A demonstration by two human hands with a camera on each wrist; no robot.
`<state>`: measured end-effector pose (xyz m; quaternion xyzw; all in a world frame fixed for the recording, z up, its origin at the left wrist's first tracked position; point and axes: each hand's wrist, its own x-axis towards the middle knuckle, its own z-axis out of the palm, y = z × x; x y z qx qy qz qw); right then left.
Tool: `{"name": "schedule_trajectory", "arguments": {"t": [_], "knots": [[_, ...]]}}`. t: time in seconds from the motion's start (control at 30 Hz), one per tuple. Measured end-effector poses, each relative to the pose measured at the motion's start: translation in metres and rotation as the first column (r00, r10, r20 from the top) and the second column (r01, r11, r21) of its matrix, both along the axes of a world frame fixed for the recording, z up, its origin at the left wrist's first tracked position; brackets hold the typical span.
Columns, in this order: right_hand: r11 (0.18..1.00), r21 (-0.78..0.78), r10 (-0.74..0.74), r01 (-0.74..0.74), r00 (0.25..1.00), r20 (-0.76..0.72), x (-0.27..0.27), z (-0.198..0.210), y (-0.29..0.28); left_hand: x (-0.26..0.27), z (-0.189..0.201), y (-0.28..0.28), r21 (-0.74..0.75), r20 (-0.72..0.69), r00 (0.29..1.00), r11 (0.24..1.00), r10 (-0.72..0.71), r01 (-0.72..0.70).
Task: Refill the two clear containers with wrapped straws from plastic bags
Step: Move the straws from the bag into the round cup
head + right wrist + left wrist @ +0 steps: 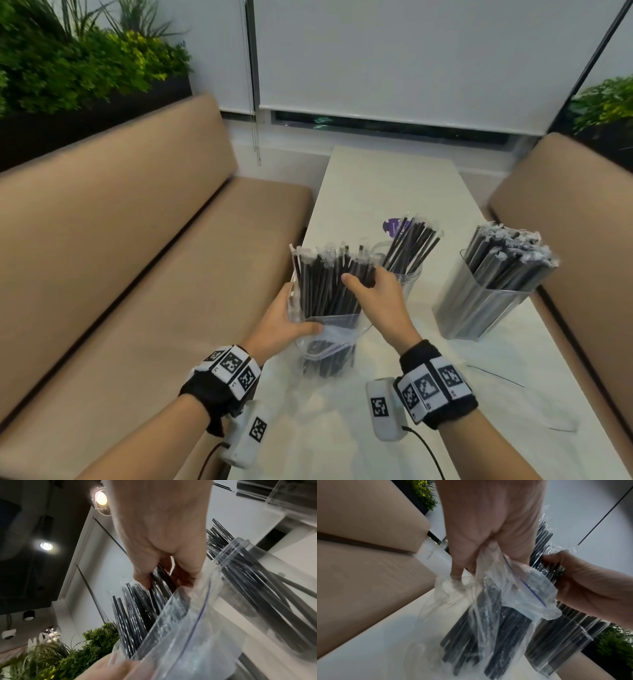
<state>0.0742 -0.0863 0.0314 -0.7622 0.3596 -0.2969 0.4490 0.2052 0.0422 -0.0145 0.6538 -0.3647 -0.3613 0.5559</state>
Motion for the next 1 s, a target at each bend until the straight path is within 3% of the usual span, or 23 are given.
{"name": "schedule_trajectory", "arguments": {"t": [0.1,0.23,0.37,0.63,0.83,1.0], "knots": [[1.000,0.028,-0.004,0.003,0.999,0.044,-0.003,0.010,-0.005,0.002,0.015,-0.001,0.108,0.038,0.993,0.988,-0.111,0.106],[0.998,0.067,-0.002,-0.008,0.989,0.151,-0.007,0.032,-0.010,0.013,0.036,0.000,0.305,0.157,0.938,0.918,-0.309,0.252],[0.997,0.080,0.004,-0.021,0.978,0.208,-0.008,0.046,-0.012,0.023,0.039,-0.008,0.318,0.280,0.936,0.941,-0.213,0.118],[1.000,-0.031,0.004,0.005,0.957,0.289,-0.011,0.070,-0.020,0.020,0.032,-0.029,0.108,0.173,0.985,0.994,0.000,-0.019],[0.987,-0.156,0.089,-0.041,0.946,0.312,-0.012,0.089,-0.009,0.018,0.000,-0.030,0.114,0.188,0.982,0.992,0.035,-0.057],[0.997,-0.021,0.083,-0.080,0.944,0.320,-0.011,0.086,-0.013,0.021,-0.004,-0.023,0.102,0.209,0.977,0.992,0.049,-0.072]]}}
